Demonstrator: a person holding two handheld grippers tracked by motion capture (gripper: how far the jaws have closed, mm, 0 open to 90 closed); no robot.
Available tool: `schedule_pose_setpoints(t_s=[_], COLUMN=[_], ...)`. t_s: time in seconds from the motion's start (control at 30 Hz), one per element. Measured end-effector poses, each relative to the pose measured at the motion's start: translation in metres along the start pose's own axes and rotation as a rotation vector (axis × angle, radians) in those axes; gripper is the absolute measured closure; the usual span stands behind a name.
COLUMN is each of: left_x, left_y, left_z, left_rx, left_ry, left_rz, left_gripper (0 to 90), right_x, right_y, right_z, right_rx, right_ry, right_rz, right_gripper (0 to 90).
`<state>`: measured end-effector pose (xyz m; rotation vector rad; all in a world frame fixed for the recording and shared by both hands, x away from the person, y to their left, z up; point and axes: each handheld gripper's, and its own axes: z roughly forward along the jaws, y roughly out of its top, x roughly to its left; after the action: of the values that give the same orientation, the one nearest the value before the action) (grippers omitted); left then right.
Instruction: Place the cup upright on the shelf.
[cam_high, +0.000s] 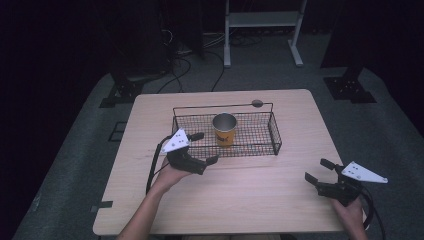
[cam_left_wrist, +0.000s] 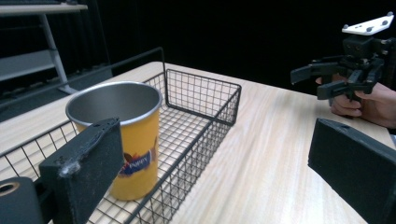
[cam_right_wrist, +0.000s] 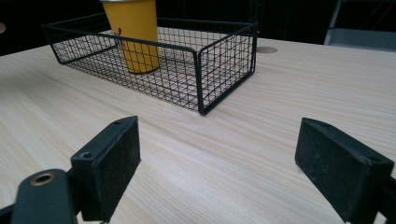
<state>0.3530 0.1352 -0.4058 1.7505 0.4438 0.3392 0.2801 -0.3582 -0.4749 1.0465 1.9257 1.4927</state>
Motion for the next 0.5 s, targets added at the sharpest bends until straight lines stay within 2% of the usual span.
schedule_pose_setpoints(t_s=[0.13, 0.27, 0.5], left_x=[-0.005, -0.013, -0.019], left_y=[-0.002, -0.003, -0.012], left_z=[-0.004, -0.006, -0.010], left_rx=[-0.005, 0.003, 0.009], left_ry=[-0.002, 0.002, 0.014], left_rz=[-0.011, 0.014, 0.010], left_gripper=[2.8, 2.8, 2.8], right_x=[0.000, 0.000, 0.000], right_y=[0.000, 0.000, 0.000], right_z=[0.000, 0.000, 0.000], right_rx=[0.001, 0.004, 0.004], right_ry=[-0.001, -0.002, -0.002], right_rz=[0.002, -0.002, 0.002], right_gripper=[13.1, 13.2, 13.2])
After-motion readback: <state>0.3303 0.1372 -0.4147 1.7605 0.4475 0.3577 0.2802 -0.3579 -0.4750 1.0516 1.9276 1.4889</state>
